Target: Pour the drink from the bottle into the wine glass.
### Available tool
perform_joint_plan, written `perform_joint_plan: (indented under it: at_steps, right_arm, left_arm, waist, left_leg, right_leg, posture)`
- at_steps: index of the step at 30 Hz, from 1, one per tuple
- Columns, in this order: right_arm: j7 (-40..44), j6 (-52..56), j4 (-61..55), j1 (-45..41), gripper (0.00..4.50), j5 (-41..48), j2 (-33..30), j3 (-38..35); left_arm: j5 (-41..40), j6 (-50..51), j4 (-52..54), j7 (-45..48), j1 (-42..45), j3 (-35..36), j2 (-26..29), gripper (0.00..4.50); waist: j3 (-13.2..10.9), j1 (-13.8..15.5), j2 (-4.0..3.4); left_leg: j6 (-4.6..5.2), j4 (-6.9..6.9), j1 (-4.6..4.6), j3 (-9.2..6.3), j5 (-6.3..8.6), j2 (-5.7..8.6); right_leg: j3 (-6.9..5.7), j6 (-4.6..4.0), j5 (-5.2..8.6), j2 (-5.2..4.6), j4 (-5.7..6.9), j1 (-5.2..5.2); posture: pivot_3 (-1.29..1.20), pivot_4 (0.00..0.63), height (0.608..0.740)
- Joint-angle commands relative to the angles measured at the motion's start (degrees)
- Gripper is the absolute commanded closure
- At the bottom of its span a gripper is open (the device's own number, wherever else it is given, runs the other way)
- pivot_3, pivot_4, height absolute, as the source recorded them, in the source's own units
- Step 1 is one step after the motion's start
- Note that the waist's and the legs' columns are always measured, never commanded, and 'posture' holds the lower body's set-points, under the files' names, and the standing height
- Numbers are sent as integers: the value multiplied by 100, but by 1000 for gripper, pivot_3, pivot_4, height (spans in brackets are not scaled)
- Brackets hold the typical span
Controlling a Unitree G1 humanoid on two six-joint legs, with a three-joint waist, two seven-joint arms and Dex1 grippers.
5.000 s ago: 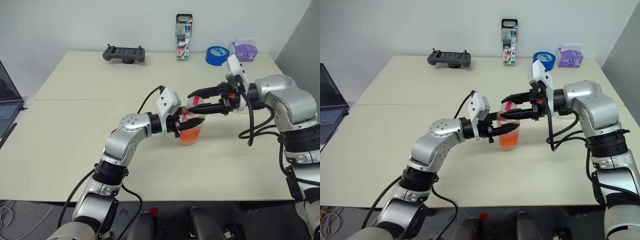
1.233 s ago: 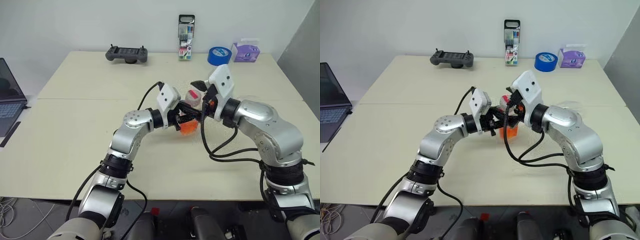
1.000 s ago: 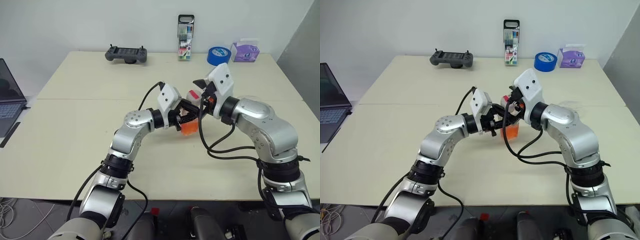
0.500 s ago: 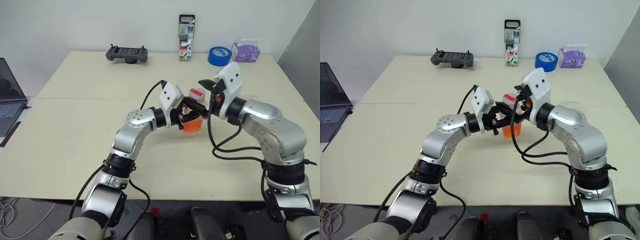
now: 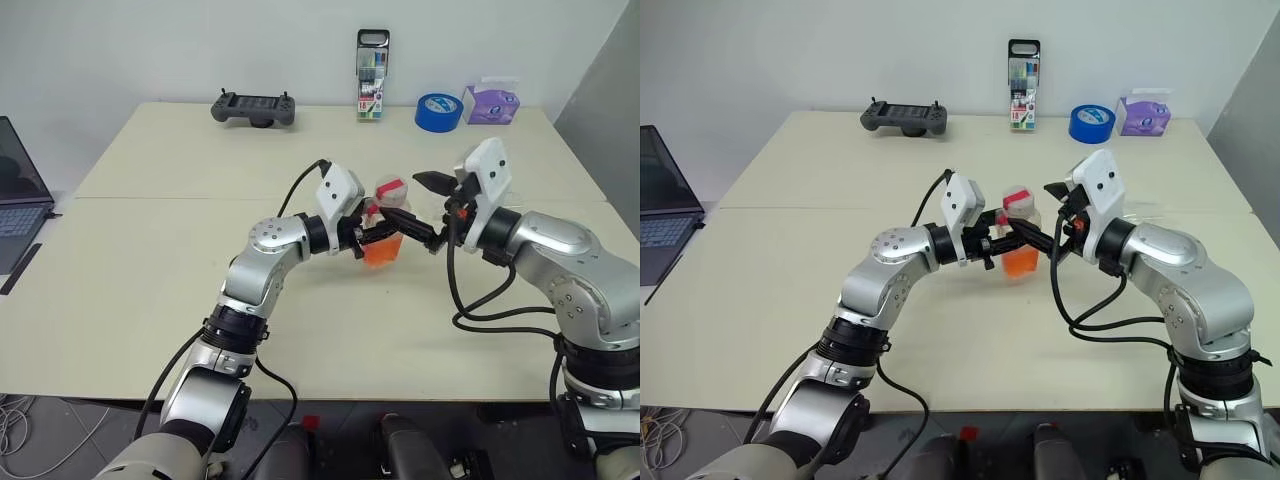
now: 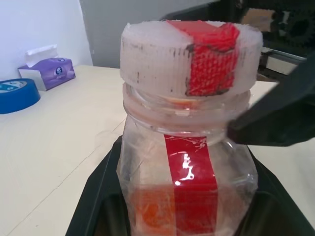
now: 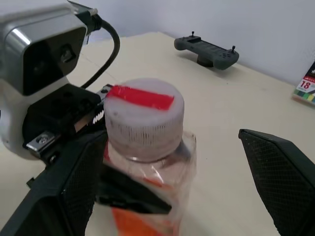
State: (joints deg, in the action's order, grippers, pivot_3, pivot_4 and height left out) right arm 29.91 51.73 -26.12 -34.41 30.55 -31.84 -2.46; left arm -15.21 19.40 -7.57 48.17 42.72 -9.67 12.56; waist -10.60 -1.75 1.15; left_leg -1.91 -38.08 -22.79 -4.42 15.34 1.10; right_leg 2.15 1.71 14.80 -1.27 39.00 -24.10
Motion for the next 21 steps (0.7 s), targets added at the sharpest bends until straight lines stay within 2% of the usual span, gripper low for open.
perform_joint_plan:
  at_steps: [1,14,17,21]
  right_arm:
    - [84,47,-336,-39,0,225,-90,-169]
    - [-862,547,-312,-344,0,567,813,-220]
    - [-872,569,-325,-361,627,607,776,-284]
    - [-897,576,-318,-423,2033,646,732,-322]
  left_arm:
    - [-46,-164,110,10,162,91,-14,2667]
    - [-43,-168,127,-13,139,78,-33,2667]
    - [-42,-164,143,-12,120,75,-31,2667]
    - [-40,-146,182,-5,83,71,-4,2667]
  waist:
    - [0,0,0]
    - [0,1,0]
    - [0,1,0]
    - [0,-2,0]
  left_leg:
    - [0,0,0,-1,0,0]
    - [0,0,-1,-2,-1,-1]
    - [0,0,-1,-1,0,0]
    - [0,0,0,-2,0,-1]
  right_leg:
    - [-1,0,0,0,0,0]
    - [1,0,0,-1,0,0]
    - [0,0,0,-1,0,0]
    - [0,0,0,0,0,-1]
  posture:
    - [0,150,740]
    - [0,150,740]
    - [0,150,740]
    - [0,150,740]
